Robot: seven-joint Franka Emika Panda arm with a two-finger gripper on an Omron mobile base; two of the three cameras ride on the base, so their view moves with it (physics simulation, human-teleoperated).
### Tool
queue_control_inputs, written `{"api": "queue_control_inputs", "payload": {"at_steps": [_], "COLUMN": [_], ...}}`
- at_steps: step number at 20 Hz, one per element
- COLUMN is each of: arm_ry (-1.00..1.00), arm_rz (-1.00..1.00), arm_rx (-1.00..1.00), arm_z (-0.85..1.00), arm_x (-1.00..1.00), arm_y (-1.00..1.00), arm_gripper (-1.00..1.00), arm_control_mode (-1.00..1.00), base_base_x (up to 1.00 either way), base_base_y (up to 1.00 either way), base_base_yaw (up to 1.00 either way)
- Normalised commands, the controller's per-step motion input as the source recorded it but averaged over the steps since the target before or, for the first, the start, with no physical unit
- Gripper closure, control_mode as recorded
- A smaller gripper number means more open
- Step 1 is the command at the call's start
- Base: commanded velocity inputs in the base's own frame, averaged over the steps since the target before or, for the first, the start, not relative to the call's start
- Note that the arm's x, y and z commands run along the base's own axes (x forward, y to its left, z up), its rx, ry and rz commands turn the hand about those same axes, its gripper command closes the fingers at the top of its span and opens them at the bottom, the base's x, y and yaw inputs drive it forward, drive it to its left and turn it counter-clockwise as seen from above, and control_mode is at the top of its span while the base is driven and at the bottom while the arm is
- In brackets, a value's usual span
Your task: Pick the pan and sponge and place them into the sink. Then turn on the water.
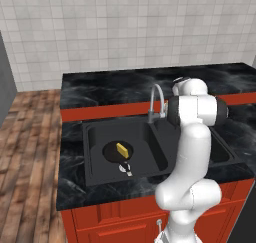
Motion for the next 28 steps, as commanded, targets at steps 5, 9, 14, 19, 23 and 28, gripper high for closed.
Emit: {"api": "queue_control_inputs", "payload": {"at_steps": [5,9,14,19,23,28], "arm_ry": [-0.01,-0.02,-0.02,-0.03,-0.03,-0.03], "arm_rz": [0.0,0.0,0.0,0.0,0.0,0.0], "arm_rx": [0.0,0.0,0.0,0.0,0.0,0.0], "arm_z": [-0.13,-0.13,-0.15,-0.15,-0.11,-0.07], "arm_x": [0.22,0.22,0.24,0.25,0.23,0.21], "arm_y": [0.0,0.0,0.0,-0.03,-0.12,-0.41], "arm_gripper": [-1.0,-1.0,-1.0,-1.0,-1.0,-1.0], "arm_control_mode": [-1.0,-1.0,-1.0,-1.0,-1.0,-1.0], "base_base_x": [0.0,0.0,0.0,0.0,0.0,0.0], "base_base_y": [0.0,0.0,0.0,0.0,0.0,0.0], "base_base_yaw": [0.0,0.0,0.0,0.0,0.0,0.0]}}
